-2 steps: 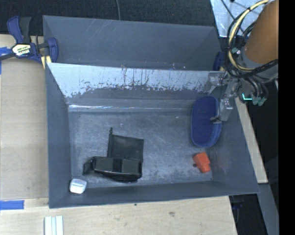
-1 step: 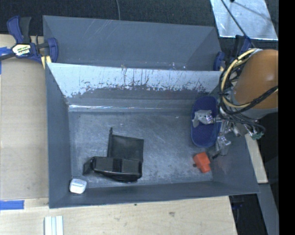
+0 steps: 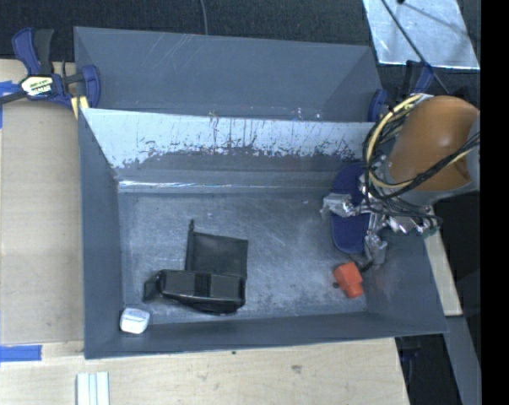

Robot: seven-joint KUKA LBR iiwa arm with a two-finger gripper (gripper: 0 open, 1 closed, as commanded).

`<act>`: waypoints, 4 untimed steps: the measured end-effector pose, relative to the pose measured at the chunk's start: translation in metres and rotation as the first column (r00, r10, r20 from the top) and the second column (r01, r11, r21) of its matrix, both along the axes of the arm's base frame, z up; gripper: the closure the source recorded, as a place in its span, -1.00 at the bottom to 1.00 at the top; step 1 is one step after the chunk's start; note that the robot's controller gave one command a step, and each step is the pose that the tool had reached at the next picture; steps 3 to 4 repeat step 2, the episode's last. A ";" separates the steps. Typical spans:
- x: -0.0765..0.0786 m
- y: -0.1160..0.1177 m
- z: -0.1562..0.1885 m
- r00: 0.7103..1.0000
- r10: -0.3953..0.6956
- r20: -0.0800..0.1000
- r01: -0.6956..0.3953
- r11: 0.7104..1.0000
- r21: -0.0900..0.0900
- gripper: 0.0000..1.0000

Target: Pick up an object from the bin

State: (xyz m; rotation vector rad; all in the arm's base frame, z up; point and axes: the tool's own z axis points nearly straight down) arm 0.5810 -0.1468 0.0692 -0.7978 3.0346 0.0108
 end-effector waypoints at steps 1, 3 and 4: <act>-0.001 -0.003 0.001 1.000 0.002 0.000 -0.002 1.000 -0.006 1.00; 0.028 0.007 0.140 0.999 0.039 0.011 -0.039 0.999 -0.010 1.00; 0.028 0.007 0.140 0.999 0.039 0.011 -0.039 0.999 -0.010 1.00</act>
Offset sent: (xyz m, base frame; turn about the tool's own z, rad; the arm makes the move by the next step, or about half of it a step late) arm 0.0000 0.0000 0.0000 0.0000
